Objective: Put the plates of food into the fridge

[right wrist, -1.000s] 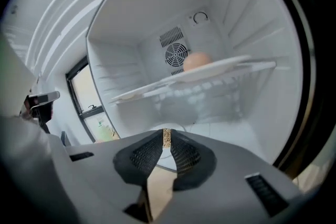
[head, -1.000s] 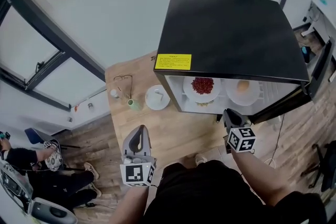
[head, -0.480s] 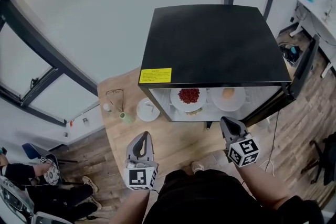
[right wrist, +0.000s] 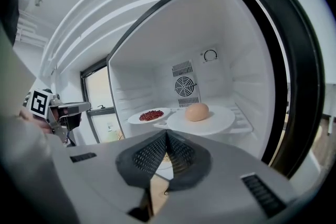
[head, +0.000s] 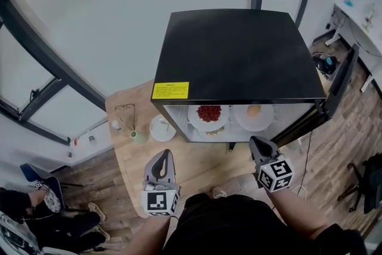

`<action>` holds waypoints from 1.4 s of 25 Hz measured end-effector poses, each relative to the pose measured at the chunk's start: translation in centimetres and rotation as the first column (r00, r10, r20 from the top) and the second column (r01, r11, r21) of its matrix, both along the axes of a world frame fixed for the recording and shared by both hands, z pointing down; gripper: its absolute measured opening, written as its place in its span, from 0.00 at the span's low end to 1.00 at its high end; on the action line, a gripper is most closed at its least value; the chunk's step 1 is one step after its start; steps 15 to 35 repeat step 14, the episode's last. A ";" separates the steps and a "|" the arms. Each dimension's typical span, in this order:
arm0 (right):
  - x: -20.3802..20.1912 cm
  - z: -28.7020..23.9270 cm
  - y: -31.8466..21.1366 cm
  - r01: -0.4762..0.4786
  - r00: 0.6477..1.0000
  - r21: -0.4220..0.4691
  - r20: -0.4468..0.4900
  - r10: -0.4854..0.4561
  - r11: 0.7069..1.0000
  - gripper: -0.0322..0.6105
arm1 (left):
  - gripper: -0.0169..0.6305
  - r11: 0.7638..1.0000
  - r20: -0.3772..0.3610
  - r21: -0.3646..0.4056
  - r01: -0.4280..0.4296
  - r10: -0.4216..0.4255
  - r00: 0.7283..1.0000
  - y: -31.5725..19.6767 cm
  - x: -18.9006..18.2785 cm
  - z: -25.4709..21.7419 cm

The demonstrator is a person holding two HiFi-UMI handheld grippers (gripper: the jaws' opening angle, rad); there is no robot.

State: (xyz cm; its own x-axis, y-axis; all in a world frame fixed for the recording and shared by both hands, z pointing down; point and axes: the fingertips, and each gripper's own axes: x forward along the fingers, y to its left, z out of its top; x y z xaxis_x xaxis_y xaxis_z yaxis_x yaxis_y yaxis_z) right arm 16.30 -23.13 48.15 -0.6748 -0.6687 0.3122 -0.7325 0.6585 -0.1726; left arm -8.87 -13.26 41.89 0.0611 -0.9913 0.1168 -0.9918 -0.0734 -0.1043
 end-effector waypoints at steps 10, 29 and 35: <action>0.6 -0.1 -0.8 0.004 1.000 0.007 -0.005 -0.004 1.000 0.08 | 0.03 1.000 0.004 -0.008 -0.022 0.022 1.000 -1.2 1.0 0.3; 1.1 0.1 -0.6 0.005 1.000 -0.001 -0.001 -0.005 1.000 0.08 | 0.03 0.999 0.012 -0.011 -0.031 0.031 0.999 -1.4 1.6 0.2; 1.1 0.1 -0.6 0.005 1.000 -0.001 -0.001 -0.005 1.000 0.08 | 0.03 0.999 0.012 -0.011 -0.031 0.031 0.999 -1.4 1.6 0.2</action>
